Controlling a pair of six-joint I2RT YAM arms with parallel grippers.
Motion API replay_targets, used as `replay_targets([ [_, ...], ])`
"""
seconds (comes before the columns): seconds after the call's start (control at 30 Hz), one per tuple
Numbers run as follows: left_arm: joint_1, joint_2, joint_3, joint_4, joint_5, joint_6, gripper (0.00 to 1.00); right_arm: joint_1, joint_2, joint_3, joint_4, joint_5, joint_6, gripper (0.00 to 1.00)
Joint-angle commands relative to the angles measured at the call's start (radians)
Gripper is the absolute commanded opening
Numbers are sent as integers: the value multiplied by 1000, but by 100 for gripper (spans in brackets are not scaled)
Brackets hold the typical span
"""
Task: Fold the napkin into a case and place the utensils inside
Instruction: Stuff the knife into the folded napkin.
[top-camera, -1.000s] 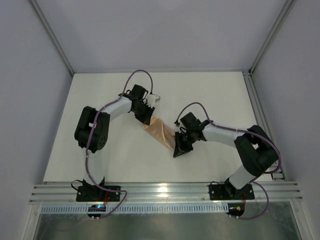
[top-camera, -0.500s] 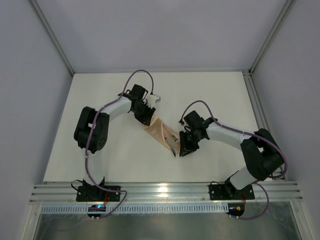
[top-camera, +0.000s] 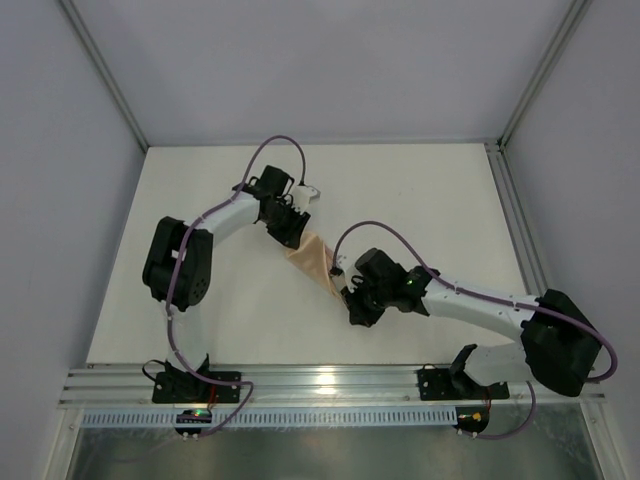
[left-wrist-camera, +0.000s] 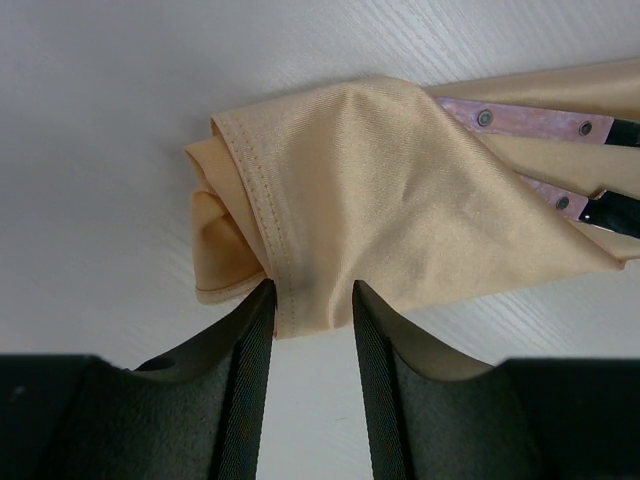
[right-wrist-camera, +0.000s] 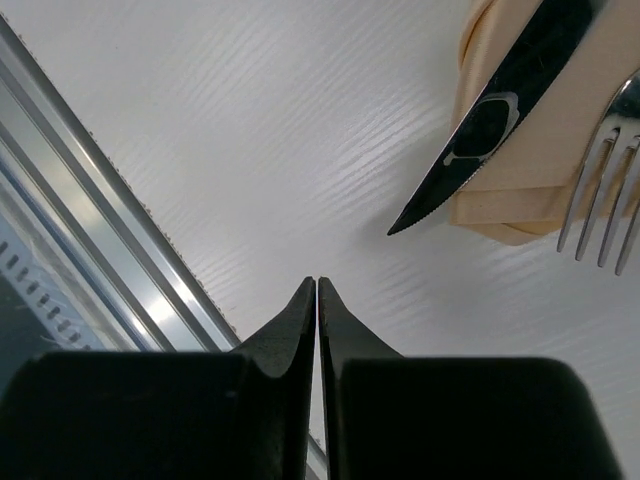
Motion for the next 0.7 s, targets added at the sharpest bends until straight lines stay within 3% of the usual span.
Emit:
replay_targets([
  [0.0,7,-41,18,-5,-4,-2,40,25,30,21,57,58,-43,6],
  [0.43,7,-35,23,1,-3,-26,40,44,225,58,94,150,127,10],
  [0.67,9,-41,21,-2,-4,-18,40,44,214,61,43,292,225,7],
])
